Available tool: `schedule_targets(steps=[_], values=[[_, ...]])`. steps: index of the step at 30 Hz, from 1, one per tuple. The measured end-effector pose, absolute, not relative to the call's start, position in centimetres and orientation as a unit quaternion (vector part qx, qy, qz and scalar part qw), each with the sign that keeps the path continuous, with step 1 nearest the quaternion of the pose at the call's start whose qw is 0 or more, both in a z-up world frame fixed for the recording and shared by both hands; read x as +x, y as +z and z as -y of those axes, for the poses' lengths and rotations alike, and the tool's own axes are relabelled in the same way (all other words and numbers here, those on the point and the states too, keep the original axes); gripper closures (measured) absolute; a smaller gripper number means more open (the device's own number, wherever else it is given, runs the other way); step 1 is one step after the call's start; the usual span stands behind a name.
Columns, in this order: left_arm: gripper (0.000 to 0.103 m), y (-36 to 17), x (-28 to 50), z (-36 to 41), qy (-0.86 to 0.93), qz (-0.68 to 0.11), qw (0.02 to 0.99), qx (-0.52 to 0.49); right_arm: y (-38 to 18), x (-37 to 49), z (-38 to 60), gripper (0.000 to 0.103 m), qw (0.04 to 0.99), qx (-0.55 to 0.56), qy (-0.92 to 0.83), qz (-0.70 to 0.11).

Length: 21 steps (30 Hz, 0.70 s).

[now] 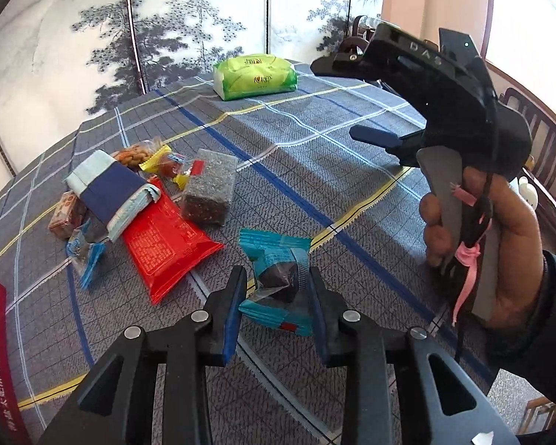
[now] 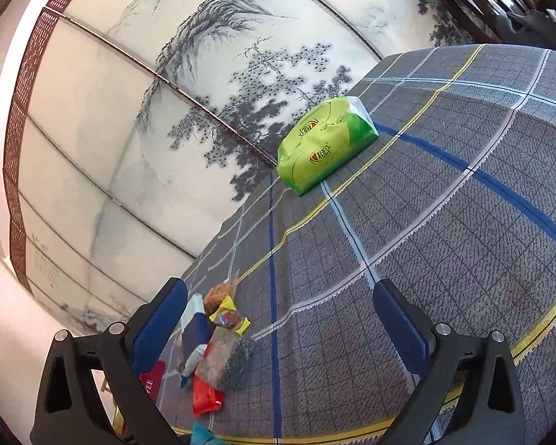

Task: Organize snacks
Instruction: 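Grasp the teal-wrapped candy with the left tool, then carry the teal-wrapped candy with the left tool over the tin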

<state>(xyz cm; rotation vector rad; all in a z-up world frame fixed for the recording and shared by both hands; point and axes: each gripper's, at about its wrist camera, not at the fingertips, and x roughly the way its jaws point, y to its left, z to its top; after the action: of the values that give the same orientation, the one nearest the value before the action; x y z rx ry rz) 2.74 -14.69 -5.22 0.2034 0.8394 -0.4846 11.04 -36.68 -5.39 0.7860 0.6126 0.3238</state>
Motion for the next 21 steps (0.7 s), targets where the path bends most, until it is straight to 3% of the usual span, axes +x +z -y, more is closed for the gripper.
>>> schedule_targets(steps=[10, 21], values=[[0.075, -1.0, -1.9, 8.7, -0.18, -0.367, 0.91, 0.076, -5.2, 11.2, 36.2, 0.003, 0.872, 0.36, 0.146, -0.297], [0.074, 2.5, -5.6, -5.0, -0.055, -0.337, 0.94, 0.012, -4.9, 11.2, 35.3, 0.003, 0.886, 0.322, 0.131, -0.308]])
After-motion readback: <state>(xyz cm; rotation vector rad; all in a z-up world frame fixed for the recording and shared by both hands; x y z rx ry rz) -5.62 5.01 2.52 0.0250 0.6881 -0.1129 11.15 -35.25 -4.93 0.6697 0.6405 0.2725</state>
